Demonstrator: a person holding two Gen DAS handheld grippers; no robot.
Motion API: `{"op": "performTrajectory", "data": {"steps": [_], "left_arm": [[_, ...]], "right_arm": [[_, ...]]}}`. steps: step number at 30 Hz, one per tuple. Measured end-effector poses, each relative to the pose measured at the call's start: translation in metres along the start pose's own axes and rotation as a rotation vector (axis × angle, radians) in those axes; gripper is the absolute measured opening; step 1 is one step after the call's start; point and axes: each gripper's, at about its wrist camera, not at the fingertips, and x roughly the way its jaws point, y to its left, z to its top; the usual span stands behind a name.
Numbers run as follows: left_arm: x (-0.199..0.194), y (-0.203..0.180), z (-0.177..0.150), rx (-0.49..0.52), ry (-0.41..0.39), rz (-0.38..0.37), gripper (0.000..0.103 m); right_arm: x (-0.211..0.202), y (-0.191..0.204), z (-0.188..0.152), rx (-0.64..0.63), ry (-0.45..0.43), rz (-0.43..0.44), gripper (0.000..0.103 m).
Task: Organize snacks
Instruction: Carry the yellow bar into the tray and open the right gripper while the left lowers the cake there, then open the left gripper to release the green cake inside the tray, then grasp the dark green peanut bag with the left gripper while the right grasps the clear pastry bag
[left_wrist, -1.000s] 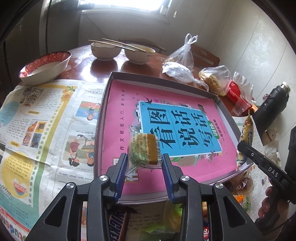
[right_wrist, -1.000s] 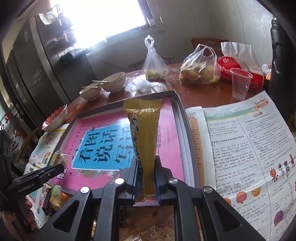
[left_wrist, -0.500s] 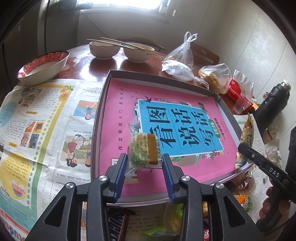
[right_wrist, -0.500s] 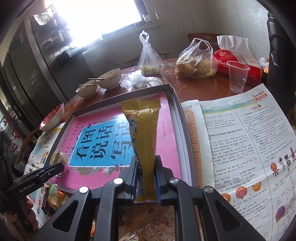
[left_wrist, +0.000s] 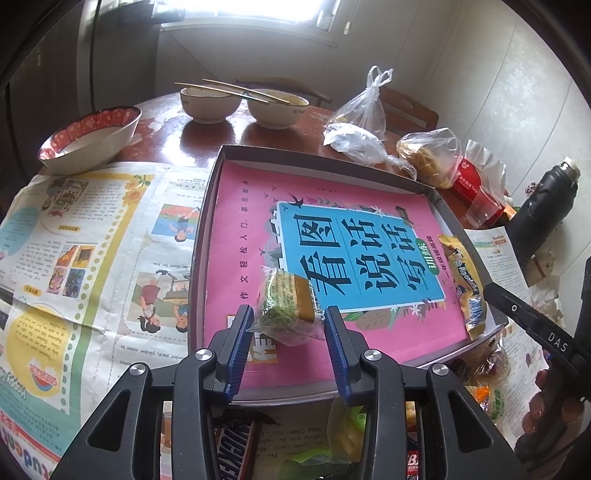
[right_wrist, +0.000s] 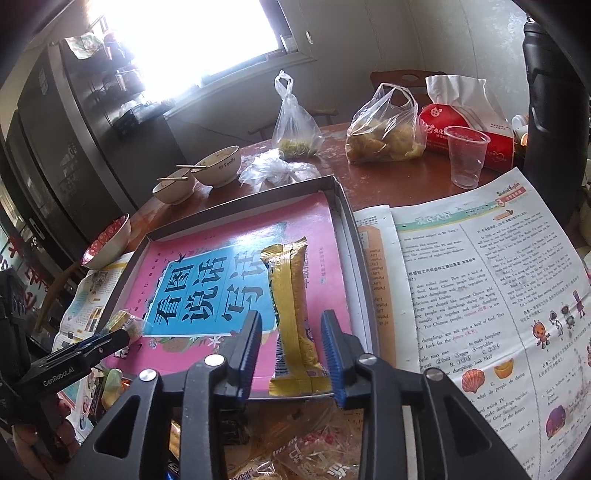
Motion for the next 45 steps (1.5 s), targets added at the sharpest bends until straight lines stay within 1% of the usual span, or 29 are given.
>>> {"op": "performTrajectory", "data": {"steps": [5,8,12,18,21,25,27,30,36,40,45], "left_arm": [[-0.006,0.002,0.001,-0.002,-0.016,0.004,0.044],[-0.01,0.005,0.002,-0.007,-0.027,0.004,0.045],[-0.017,0.009,0.002,-0.019,-0.037,0.004,0.049],[-0.033,0.014,0.001,-0.039,-0.065,-0.006,0.058],[-0.041,0.014,-0.001,-0.035,-0.074,-0.01,0.06],[-0.05,0.012,-0.006,-0.026,-0.069,-0.028,0.062],[-0.054,0.01,-0.009,-0.019,-0.068,-0.037,0.062],[-0.06,0.007,-0.014,-0.003,-0.07,-0.039,0.063],[-0.07,0.001,-0.021,0.03,-0.073,-0.04,0.064],[-0.074,-0.002,-0.028,0.034,-0.062,-0.062,0.065],[-0.077,-0.007,-0.035,0.049,-0.044,-0.065,0.065]], "right_arm": [[-0.005,0.0,0.0,0.002,-0.014,0.0,0.042],[-0.009,0.0,-0.001,0.003,-0.02,0.004,0.044],[-0.016,0.0,-0.001,0.003,-0.033,0.014,0.047],[-0.031,0.008,-0.001,-0.021,-0.064,0.04,0.048],[-0.038,0.012,-0.001,-0.029,-0.077,0.052,0.05],[-0.046,0.015,-0.003,-0.037,-0.086,0.065,0.051],[-0.049,0.017,-0.004,-0.041,-0.09,0.072,0.054],[-0.055,0.019,-0.007,-0.05,-0.096,0.08,0.058],[-0.067,0.025,-0.013,-0.075,-0.11,0.09,0.061],[-0.074,0.027,-0.018,-0.094,-0.115,0.091,0.062],[-0.079,0.028,-0.025,-0.108,-0.115,0.09,0.062]]}}
